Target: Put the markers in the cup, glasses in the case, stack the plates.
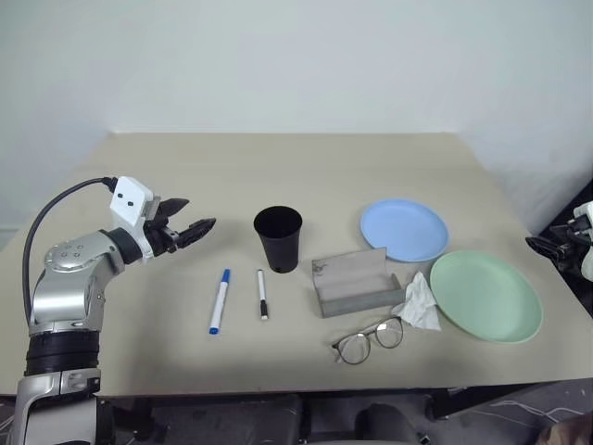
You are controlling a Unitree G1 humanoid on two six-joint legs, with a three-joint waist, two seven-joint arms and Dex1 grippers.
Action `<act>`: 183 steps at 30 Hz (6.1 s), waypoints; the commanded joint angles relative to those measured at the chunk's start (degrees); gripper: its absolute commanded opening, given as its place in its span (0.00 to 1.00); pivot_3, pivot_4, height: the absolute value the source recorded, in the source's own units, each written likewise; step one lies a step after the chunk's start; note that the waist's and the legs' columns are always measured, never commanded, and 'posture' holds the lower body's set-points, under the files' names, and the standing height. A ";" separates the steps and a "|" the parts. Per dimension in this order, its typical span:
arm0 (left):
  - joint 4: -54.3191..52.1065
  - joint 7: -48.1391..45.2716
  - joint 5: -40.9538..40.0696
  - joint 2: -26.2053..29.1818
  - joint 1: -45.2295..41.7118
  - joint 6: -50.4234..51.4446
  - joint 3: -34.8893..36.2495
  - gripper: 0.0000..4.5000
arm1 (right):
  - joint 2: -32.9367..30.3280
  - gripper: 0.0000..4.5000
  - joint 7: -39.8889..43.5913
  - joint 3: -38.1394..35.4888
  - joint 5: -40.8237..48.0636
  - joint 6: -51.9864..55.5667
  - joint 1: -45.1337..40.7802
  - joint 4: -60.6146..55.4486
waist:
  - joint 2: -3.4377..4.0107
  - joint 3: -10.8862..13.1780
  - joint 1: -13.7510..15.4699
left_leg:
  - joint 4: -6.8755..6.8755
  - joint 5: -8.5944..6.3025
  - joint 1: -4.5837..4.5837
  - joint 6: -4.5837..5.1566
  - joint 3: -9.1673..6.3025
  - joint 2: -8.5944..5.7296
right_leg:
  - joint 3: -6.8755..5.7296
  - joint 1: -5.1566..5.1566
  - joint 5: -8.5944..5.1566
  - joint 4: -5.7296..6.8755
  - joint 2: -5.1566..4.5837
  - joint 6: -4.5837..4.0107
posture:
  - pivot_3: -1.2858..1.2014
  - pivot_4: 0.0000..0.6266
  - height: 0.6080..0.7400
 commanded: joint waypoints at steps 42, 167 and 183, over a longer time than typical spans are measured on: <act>-16.61 -10.94 -13.18 -1.25 10.74 -0.16 3.12 0.81 | 0.91 0.63 6.55 -0.28 4.35 15.37 -0.54 7.10 | 0.19 -0.09 -0.27 | 0.14 -0.01 0.03 0.05 -0.05 0.01 | -0.11 0.13 0.06 0.00 -0.02 0.00 | 0.52 0.00 0.97; -15.77 -5.98 -9.80 -2.31 11.77 -2.06 1.34 0.81 | 2.91 1.00 23.26 19.98 6.17 14.46 -4.89 -24.92 | 0.44 -0.16 -0.32 | -0.02 -0.04 0.05 0.17 0.12 0.06 | 1.07 -0.80 1.22 -0.64 0.62 -0.09 | 0.52 0.00 0.97; -16.35 -5.74 -9.86 -2.39 12.07 -1.83 0.78 0.81 | 3.52 1.00 22.97 25.91 -0.02 7.59 -0.05 -28.24 | 0.37 -0.15 0.05 | 0.05 -0.04 0.04 0.16 0.13 0.07 | -0.29 -0.72 1.30 -0.68 -0.19 -0.06 | 0.52 0.00 0.97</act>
